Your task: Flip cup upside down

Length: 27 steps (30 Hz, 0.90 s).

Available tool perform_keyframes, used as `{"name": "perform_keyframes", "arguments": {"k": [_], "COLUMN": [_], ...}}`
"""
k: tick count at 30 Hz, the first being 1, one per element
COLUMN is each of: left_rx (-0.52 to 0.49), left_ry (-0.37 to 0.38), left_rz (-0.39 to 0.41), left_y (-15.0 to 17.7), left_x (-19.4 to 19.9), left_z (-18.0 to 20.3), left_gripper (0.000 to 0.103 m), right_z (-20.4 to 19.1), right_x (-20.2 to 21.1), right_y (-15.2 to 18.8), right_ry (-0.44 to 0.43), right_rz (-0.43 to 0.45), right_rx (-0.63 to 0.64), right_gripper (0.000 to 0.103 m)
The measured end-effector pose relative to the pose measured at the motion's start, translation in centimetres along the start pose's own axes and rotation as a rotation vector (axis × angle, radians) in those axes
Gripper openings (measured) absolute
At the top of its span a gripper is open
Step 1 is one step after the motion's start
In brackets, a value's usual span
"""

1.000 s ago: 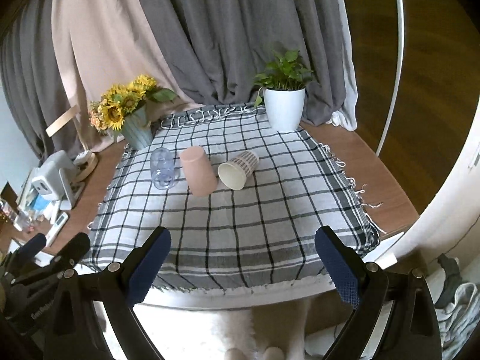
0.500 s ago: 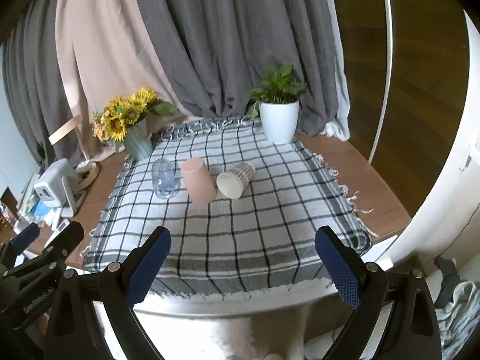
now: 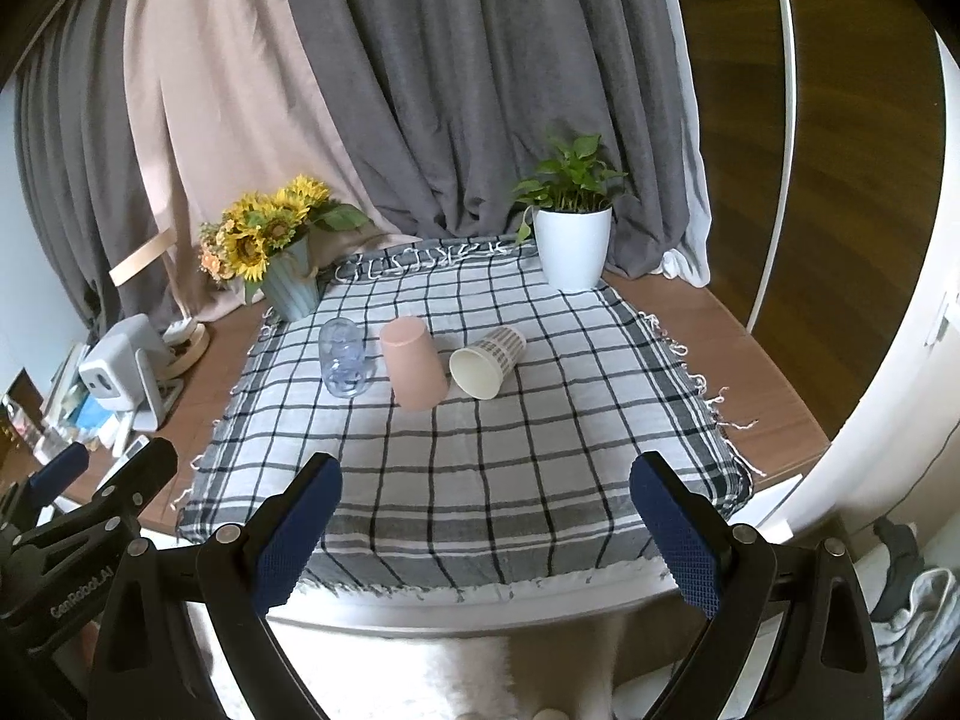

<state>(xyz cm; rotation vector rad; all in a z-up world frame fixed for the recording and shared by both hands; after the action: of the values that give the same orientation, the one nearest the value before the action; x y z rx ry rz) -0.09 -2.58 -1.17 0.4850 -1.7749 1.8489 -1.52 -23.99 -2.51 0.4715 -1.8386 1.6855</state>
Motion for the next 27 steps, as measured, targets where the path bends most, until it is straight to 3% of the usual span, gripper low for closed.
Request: {"name": "perform_keyframes", "arguments": {"k": [27], "left_rx": [-0.001], "left_ry": [0.02], "left_rz": [0.0], "left_y": [-0.13], "left_x": [0.07], "left_z": [0.62], "left_gripper": [0.103], "right_z": [0.0], "right_x": [-0.12], "right_y": [0.01], "right_ry": [-0.003], "right_rz": [0.001], "right_rx": [0.002], "right_gripper": [0.097]}}
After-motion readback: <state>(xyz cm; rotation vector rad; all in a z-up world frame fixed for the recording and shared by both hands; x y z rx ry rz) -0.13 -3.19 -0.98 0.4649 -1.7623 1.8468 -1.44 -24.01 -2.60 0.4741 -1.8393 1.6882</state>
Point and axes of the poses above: each gripper's, at about its wrist camera, not at the fingertips, and x roughly against the way its jaws point, z to its right, y to its underside, the point moved 1 cm from there along -x, roughly the way its jaws point, and after that the axes turned 7 degrees about y, right-handed, at the moved point
